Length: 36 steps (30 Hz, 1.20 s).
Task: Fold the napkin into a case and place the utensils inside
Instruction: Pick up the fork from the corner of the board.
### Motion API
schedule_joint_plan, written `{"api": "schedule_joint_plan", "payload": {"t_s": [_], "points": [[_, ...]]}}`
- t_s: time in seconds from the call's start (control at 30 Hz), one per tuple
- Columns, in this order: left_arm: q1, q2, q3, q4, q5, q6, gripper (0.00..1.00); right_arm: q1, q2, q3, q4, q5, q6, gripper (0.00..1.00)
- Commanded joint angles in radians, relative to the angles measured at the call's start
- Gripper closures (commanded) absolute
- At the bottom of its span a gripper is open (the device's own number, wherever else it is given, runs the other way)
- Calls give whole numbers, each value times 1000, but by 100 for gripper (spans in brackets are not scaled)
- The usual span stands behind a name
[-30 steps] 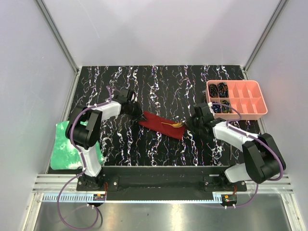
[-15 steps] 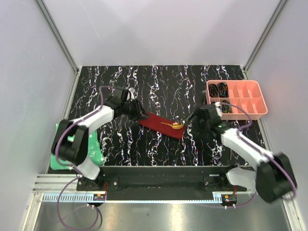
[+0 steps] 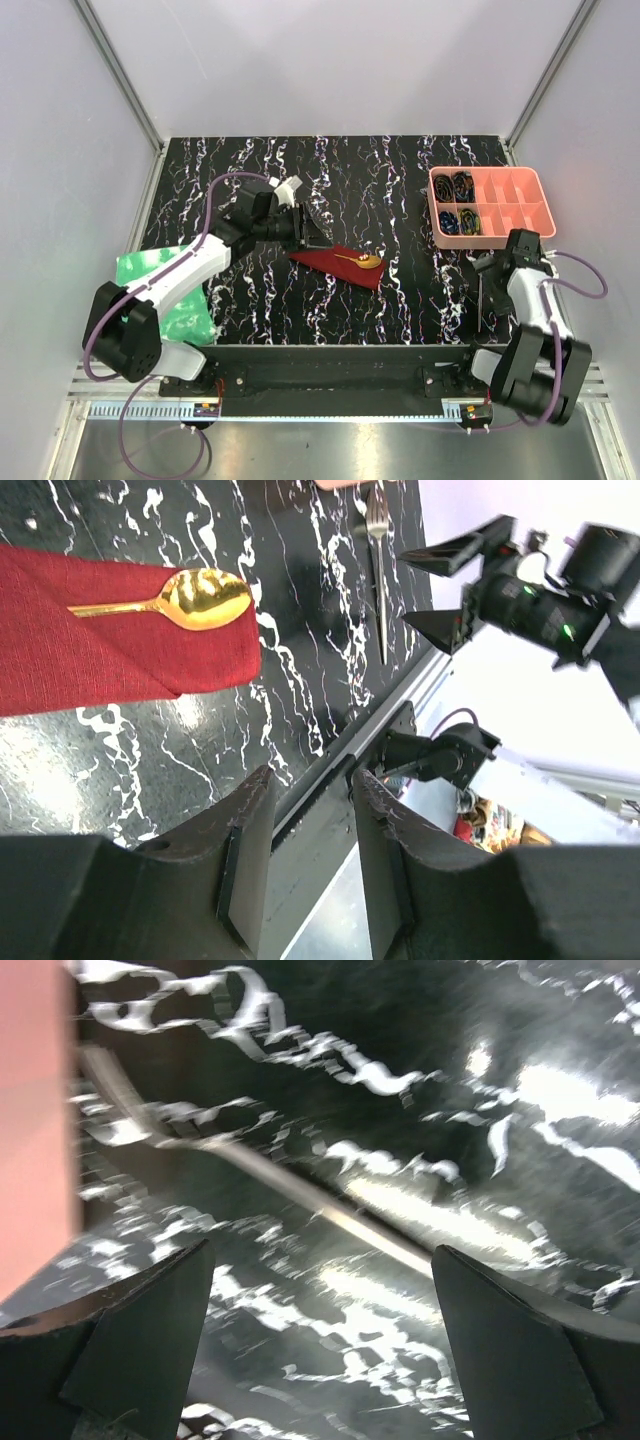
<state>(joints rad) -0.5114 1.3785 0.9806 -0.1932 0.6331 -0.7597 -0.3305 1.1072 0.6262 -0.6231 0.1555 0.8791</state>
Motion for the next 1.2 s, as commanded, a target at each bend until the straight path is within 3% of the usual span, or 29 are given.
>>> {"api": "schedule_joint_plan", "payload": {"t_s": [0.0,0.17,0.33,0.43,0.63,0.77,0.8,0.87,0.9,1.17], "points": [[2,19,1,54,86,5,61,-38,117,90,19,9,-164,1],[1,40,-3,81,112,-16,62,-38,253,122,34,-34,-258,6],[4,59,1,87,114,-18,62,-27,386,112,34,-119,-250,33],[5,63,1,92,114,-20,63,11,451,136,-7,-100,-236,35],[5,63,4,101,99,-17,63,110,525,113,-42,-139,-187,61],[2,56,10,92,94,-1,59,117,416,55,-40,-203,-184,95],[-2,56,13,84,93,13,55,117,363,41,-40,-229,-181,98],[-13,57,24,71,85,29,51,120,309,1,-30,-281,-189,100],[-30,56,27,54,80,51,44,128,245,-8,-30,-325,-178,100],[-173,116,107,18,10,86,36,159,-133,-75,-102,-516,-74,100]]}}
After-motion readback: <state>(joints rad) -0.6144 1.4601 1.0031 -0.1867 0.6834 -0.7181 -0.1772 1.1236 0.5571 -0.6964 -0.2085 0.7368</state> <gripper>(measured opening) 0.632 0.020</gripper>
